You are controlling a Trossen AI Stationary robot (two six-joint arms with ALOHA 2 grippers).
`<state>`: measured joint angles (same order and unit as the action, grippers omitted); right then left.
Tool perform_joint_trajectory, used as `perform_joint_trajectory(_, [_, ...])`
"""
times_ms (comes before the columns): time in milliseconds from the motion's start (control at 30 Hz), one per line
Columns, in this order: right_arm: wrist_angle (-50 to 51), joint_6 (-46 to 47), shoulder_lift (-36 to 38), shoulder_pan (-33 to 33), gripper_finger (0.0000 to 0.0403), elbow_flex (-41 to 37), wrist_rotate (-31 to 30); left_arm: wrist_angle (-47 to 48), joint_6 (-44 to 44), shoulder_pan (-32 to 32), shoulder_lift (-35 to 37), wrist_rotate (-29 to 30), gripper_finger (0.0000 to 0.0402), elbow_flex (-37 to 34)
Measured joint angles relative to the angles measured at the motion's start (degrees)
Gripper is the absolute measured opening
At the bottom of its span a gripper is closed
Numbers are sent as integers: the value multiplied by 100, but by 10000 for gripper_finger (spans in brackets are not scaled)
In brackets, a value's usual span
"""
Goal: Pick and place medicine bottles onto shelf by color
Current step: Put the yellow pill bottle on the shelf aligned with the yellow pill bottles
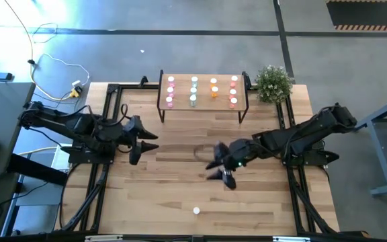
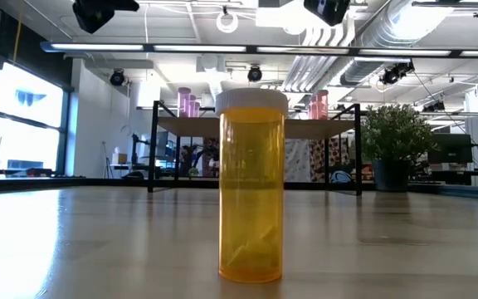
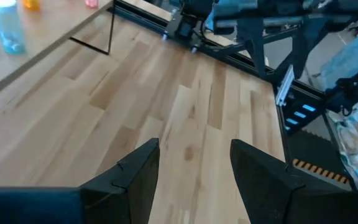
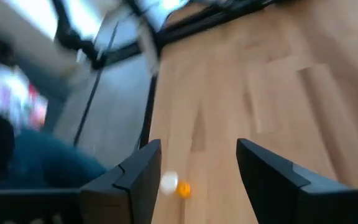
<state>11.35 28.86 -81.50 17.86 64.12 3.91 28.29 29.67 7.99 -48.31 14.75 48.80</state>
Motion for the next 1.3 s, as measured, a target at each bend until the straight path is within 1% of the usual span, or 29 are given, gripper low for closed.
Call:
perform_joint_trajectory(100, [-1, -642, -148, 163, 200, 0, 235, -2, 137, 202, -19, 328, 186, 0])
perform_joint_trajectory(233, [-41, -1328, -442, 378, 200, 0, 323, -56, 226, 403, -26, 697, 186, 0])
perform_joint_trajectory(367, [-308, -1844, -781, 518, 200, 0, 326, -195, 228, 496, -26, 736, 186, 0])
perform_joint_trajectory(500, [-945, -2195, -1146, 616, 200, 0, 346, -203, 226, 533, -27, 736, 186, 0])
perform_joint_trajectory(567, [-1146, -2380, -1334, 631, 200, 0, 457, -203, 226, 536, -28, 736, 186, 0])
perform_joint_trajectory(700, [-1597, -2441, -1733, 631, 200, 0, 845, -203, 227, 535, -28, 736, 186, 0])
perform_joint_trajectory(833, [-1974, -2565, -2118, 631, 200, 0, 980, -203, 227, 535, -28, 736, 186, 0])
perform_joint_trajectory(967, [-2306, -2631, -2421, 631, 200, 0, 1049, -203, 227, 535, -31, 737, 186, 0])
perform_joint_trajectory(1300, [-2626, -2633, -2943, 753, 200, 0, 1112, -202, 260, 535, -33, 754, 186, 0])
